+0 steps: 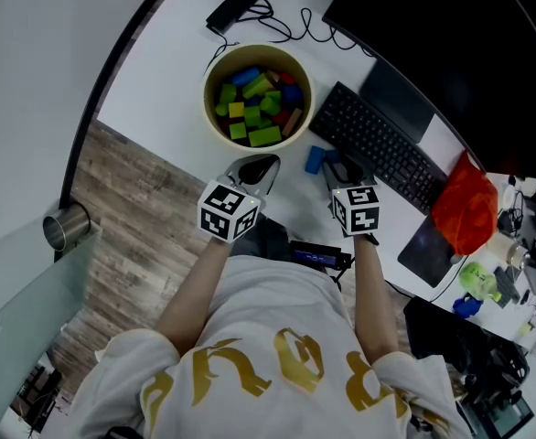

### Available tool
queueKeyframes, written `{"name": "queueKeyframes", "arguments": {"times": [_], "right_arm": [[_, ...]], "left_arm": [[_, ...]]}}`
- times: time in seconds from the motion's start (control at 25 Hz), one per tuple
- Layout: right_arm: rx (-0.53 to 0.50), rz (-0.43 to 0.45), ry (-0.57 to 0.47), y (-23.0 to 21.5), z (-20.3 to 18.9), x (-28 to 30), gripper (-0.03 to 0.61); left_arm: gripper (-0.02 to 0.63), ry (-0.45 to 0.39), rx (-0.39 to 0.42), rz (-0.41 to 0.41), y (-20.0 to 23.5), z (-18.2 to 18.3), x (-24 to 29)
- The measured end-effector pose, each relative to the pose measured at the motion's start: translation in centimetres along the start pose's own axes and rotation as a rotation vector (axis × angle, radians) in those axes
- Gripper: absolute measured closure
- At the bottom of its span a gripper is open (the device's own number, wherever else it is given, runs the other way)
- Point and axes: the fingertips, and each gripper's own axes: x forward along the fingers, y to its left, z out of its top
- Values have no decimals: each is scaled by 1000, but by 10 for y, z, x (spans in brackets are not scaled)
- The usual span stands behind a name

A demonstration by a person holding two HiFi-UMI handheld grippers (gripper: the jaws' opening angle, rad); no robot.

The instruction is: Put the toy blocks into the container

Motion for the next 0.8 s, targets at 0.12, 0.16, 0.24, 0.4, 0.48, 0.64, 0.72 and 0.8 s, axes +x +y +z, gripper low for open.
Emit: {"name": "queueKeyframes", "arguments": {"times": [0.12,0.16,0.24,0.4,0.48,0.64,0.72,0.8], "right_arm": [[0,-4,0,0,-2,-1,410],[5,-5,-3,0,-2,-2,410],[14,-7,-10,-1,-1,-4,410],[31,-5,-28,-2,3,-8,410],[47,-1,-39,-3,5,-10,410],[78,2,-65,-3,9,-16,410],[84,1,-75,-4,11,-18,410],[87,1,-86,-4,14,-21,410]], "left_arm": [[607,-5,1,1,1,1,0],[607,-6,3,1,1,2,-1],[607,-9,4,2,2,3,-1],[607,-16,7,4,2,6,-2],[607,-21,11,4,0,7,-3],[607,-35,18,8,-2,11,-6],[607,-43,22,13,-3,13,-9],[607,-52,25,18,-5,15,-12]]}}
